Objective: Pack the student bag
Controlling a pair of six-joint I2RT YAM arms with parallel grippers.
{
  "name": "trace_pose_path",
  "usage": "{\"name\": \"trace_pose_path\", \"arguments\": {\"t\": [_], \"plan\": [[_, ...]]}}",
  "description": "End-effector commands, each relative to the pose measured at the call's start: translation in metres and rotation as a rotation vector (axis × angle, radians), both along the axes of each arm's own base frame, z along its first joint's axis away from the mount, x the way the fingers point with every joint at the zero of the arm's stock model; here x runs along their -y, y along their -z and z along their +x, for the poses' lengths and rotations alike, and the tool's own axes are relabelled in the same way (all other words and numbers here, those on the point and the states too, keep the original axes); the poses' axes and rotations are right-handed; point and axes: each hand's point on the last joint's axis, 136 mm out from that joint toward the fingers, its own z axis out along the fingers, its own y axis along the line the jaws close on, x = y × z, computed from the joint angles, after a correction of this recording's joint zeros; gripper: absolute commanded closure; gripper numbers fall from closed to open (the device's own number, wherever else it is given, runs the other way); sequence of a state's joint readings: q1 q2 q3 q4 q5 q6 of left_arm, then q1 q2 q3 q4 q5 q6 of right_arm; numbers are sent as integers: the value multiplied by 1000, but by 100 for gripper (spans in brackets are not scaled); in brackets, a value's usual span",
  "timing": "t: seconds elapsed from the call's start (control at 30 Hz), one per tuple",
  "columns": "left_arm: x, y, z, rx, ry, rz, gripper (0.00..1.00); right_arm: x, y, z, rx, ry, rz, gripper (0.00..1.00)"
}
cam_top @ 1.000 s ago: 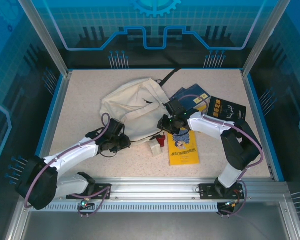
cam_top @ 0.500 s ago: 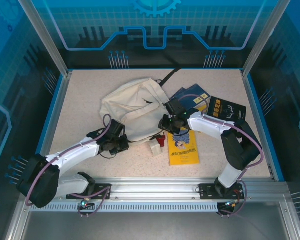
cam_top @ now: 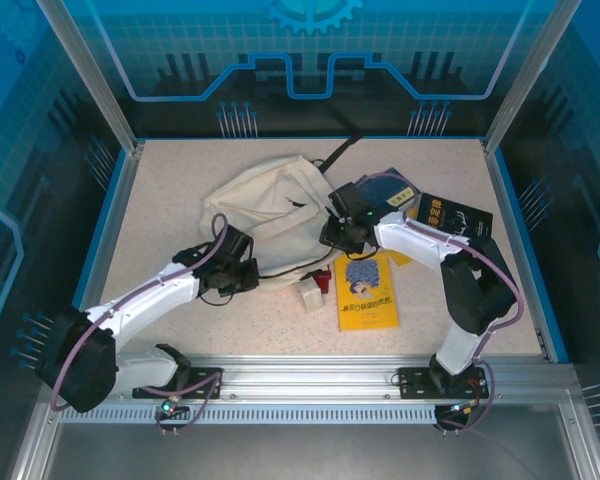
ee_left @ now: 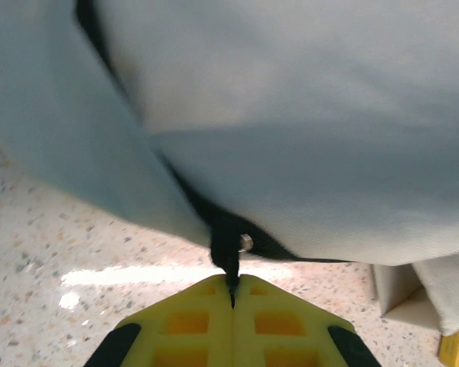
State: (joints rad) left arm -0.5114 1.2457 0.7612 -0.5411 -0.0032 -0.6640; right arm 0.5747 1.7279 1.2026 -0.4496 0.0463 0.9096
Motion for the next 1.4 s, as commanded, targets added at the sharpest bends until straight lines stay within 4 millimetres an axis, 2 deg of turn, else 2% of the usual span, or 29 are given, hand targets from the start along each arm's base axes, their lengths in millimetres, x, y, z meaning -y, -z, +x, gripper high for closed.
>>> {"name": "trace_pose_path", "arguments": {"t": [0.0,0.07,0.17,0.33,0.47,0.7,0.9,1.07,1.23,1.37], "plan": [[24,-26,17,71,119,-74,100,6,-32,0,58,-12,11,42],[36,-38,23,99,154,-122,100,11,-44,-9,63,13,36,32],[54,-56,32,132,206,-197,100,8,-55,-25,40,36,126,28],[79,-86,44,175,271,-299,100,-19,-61,-55,-41,67,299,28],[86,-96,48,186,291,-328,100,-43,-61,-72,-121,115,386,25],[78,-92,30,128,315,-298,100,-56,-44,-84,-221,309,481,12],[66,-81,8,69,328,-261,100,-61,-37,-75,-226,411,513,9],[58,-68,-4,32,333,-234,100,-68,-35,-67,-226,453,514,15],[53,-63,-10,6,340,-215,100,-85,-17,-69,-289,476,504,24],[47,-56,-15,-20,336,-178,100,-96,-6,-64,-314,458,475,35]]}}
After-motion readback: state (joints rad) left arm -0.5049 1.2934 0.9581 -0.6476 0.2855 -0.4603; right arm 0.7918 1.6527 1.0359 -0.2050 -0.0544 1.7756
